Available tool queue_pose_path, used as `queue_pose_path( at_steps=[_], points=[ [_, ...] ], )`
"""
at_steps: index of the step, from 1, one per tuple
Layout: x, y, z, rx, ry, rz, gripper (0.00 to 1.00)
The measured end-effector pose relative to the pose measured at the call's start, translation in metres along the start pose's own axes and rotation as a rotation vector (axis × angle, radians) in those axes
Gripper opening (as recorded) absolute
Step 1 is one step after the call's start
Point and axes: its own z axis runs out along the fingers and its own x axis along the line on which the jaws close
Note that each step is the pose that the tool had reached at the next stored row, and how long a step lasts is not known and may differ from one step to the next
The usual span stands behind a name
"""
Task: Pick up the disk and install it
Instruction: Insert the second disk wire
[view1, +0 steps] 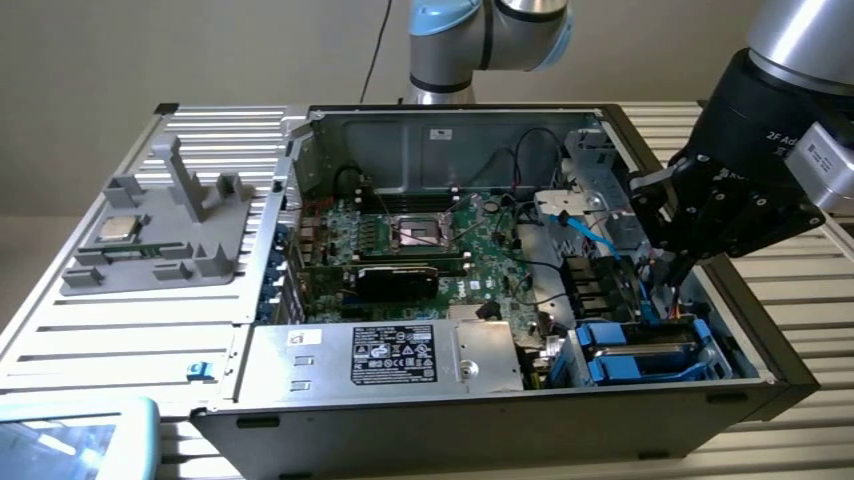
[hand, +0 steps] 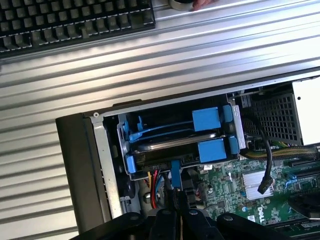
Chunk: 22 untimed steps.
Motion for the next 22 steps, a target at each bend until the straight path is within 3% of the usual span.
queue_pose_path(
  at_steps=[8,11,16,22],
  points=[
    [0.003,0.0012,0.0,0.0,-0.0003,0.0,0.11],
    [0.006,0.0062,0.0,0.0018,-0.001,0.0,0.11],
    [0.008,0.0155,0.0015,0.019,-0.0047,-0.008,0.11],
    [0.007,0.017,0.0067,0.0206,-0.0056,-0.072,0.11]
  ],
)
